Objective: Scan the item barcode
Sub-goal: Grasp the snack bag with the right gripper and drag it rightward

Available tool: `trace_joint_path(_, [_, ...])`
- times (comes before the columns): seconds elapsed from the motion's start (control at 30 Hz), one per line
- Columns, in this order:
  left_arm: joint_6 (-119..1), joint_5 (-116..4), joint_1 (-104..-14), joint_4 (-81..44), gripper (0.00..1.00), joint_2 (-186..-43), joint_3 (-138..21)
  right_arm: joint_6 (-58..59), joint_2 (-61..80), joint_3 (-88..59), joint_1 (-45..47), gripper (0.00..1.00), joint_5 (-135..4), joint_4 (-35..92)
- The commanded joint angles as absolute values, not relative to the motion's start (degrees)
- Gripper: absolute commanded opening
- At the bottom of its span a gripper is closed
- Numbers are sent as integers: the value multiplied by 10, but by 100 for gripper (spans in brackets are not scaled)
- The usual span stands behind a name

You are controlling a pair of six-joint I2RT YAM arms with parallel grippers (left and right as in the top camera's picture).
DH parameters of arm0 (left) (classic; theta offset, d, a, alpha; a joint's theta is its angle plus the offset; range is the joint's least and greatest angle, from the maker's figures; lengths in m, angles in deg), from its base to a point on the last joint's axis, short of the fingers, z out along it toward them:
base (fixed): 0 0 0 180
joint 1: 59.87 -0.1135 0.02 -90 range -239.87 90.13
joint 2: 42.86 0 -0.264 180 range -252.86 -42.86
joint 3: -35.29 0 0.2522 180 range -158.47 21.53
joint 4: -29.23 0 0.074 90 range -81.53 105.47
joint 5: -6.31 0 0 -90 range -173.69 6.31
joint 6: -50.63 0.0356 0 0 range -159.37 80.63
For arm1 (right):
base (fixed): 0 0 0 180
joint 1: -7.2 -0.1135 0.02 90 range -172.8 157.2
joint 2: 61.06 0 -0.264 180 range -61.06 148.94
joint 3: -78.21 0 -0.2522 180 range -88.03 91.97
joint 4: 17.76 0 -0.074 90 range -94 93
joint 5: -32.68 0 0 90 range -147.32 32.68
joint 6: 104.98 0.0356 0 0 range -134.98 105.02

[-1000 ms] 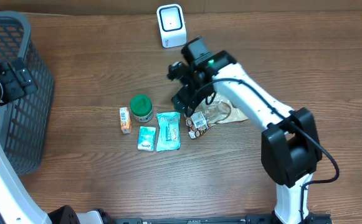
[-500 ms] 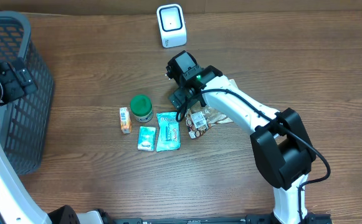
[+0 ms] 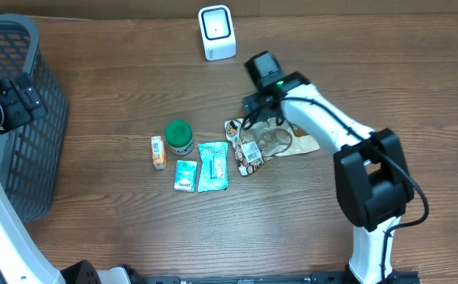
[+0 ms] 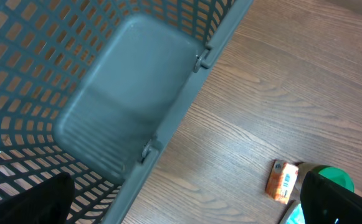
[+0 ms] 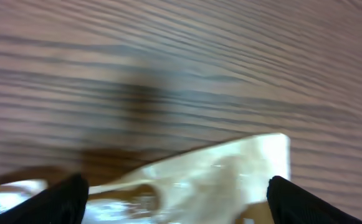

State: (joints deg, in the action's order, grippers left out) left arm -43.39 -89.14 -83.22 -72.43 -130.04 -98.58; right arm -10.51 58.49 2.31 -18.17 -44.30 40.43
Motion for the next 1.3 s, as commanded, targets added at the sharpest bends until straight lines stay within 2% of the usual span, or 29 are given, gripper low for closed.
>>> trace_joint_path(0.0, [-421,-896,-834,-723,100,-1302,-994,-95,589,20,-164,88,-480,410])
trace_joint_path(0.23, [-421,-896,-834,-723,100,-1302,-994,-75,589,20,-136,82,-524,407])
trace_joint_path(0.33, [-421,-896,-834,-723,99,-1302,-994,-29,592,20,-133,68,-497,394])
trace_joint_path(0.47, [-421,-896,-834,-723,100,-1302,-994,21,605,20,-133,56,-428,389])
trace_joint_path(0.57, [-421,-896,-834,-723,100,-1302,-994,30,624,20,-133,52,-419,387])
trace_joint_path(0.83, [-421,-896,-834,-723,100,-1302,-994,36,649,21,-129,53,-403,439])
trace_joint_path(1.1, [-421,-896,-834,-723,100,-1302,-994,89,648,38,-80,62,-424,628])
trace_joint_path(1.27, [-421,-896,-834,-723,100,-1302,-994,-54,648,38,-52,76,-596,714])
